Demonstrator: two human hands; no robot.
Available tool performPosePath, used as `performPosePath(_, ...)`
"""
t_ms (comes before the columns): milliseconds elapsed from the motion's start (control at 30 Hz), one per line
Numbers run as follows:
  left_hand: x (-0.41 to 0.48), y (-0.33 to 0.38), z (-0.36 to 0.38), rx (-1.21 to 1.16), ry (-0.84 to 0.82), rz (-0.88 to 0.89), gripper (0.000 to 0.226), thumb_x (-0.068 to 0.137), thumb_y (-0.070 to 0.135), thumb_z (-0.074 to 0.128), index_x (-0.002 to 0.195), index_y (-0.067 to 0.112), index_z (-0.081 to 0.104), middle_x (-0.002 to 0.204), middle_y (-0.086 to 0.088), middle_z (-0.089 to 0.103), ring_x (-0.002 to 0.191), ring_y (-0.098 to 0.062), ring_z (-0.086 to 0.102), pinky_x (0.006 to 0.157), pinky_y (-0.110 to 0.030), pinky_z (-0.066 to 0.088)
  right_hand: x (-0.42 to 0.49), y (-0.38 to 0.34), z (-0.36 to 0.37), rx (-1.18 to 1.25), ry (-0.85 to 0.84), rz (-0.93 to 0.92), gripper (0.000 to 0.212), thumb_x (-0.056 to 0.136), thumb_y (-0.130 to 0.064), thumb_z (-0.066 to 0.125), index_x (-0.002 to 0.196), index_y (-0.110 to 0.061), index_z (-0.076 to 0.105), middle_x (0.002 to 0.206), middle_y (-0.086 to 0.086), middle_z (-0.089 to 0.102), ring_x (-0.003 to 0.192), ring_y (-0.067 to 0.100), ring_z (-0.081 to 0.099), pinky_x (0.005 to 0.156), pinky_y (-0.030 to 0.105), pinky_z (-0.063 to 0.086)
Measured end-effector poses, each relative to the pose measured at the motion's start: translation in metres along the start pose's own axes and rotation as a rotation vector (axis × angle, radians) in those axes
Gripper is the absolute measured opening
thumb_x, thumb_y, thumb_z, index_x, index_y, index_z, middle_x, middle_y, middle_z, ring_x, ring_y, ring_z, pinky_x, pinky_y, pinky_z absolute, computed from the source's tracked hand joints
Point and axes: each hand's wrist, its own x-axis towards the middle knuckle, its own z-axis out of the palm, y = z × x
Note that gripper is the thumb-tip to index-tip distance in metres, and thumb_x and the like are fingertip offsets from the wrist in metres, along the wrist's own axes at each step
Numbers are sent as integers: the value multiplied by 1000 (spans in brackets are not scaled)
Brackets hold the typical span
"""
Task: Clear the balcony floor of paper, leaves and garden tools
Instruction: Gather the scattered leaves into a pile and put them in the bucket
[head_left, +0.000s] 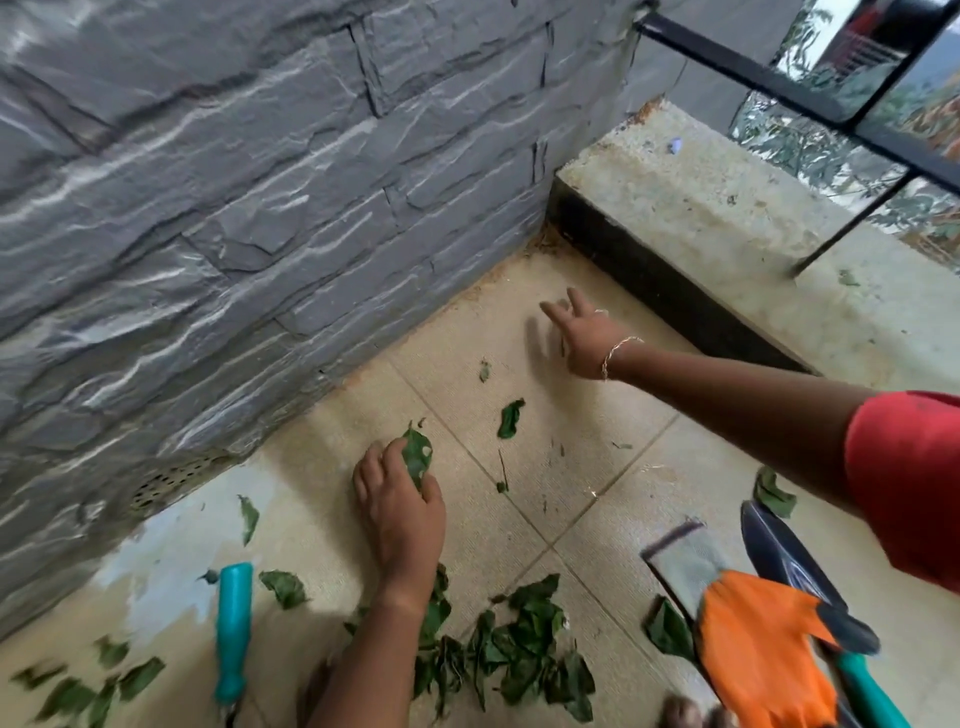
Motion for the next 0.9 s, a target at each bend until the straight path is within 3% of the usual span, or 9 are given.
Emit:
performPosePath(133, -3, -10, -2, -40, -15, -7, 44, 88, 12, 57, 131, 10, 47, 140, -10, 41, 132, -24, 34, 110, -43, 31, -1, -24, 35, -140, 89, -292, 59, 93, -22, 47, 147, -20, 21, 151, 21, 13, 136, 36, 22, 108, 45, 34)
performPosePath(267, -3, -19, -2, -79, -17, 0, 44, 90, 7, 51, 134, 7, 45, 142, -11, 41, 133, -24, 33, 112, -42, 29, -56, -59, 80, -222, -71, -824, 55, 91, -9, 42, 144, -12, 31, 150, 23, 22, 138, 36, 24, 113, 45, 27)
performPosePath(333, -2, -23, -2, -86, -11, -16, 43, 92, 8, 48, 135, 10, 44, 143, -9, 39, 135, -22, 31, 113, -41, 28, -83, -70, 94, -222, -118, -1080, 56, 80, -2, 52, 135, -6, 45, 141, 25, 39, 131, 38, 39, 107, 46, 36)
performPosePath(400, -1, -30, -1, -96, 19, -54, 42, 93, 10, 47, 135, 13, 44, 144, -8, 38, 137, -21, 29, 114, -40, 27, -82, -71, 94, -142, -61, -1113, 60, 69, 4, 64, 128, -5, 54, 134, 25, 48, 123, 38, 48, 100, 45, 44)
performPosePath(500, 0, -42, -2, -92, 110, -120, 41, 92, 10, 48, 132, 12, 47, 142, -10, 41, 135, -25, 33, 113, -43, 29, -55, -84, 84, -66, 47, -940, 68, 65, 9, 62, 130, -5, 51, 140, 27, 39, 125, 41, 44, 96, 46, 47)
performPosePath(633, 8, -64, -12, -63, 186, -256, 43, 89, 7, 49, 132, 9, 47, 146, -13, 35, 138, -28, 28, 114, -43, 26, -36, -122, 87, -135, -37, -845, 72, 80, -7, 54, 146, -14, 25, 152, 25, 12, 139, 37, 19, 113, 37, 25)
performPosePath(700, 12, -78, -20, -36, 165, -352, 46, 93, 12, 47, 138, 13, 40, 155, -10, 19, 143, -25, 16, 116, -41, 21, -51, -134, 96, -157, -120, -908, 64, 84, -10, 51, 144, -16, 30, 150, 22, 22, 137, 35, 25, 112, 37, 28)
performPosePath(800, 16, -97, -30, -13, 102, -417, 54, 97, 23, 42, 147, 16, 23, 159, -7, 1, 146, -24, 2, 118, -39, 14, -86, -136, 100, -132, -334, -1111, 51, 83, -9, 51, 132, -21, 49, 134, 8, 50, 122, 28, 47, 96, 38, 45)
performPosePath(900, 17, -106, -30, 9, 18, -432, 58, 99, 34, 38, 149, 15, 16, 159, -8, 4, 146, -23, 3, 119, -39, 8, -100, -138, 98, -147, -364, -1263, 44, 79, -9, 56, 122, -20, 56, 120, 4, 56, 108, 27, 54, 83, 38, 51)
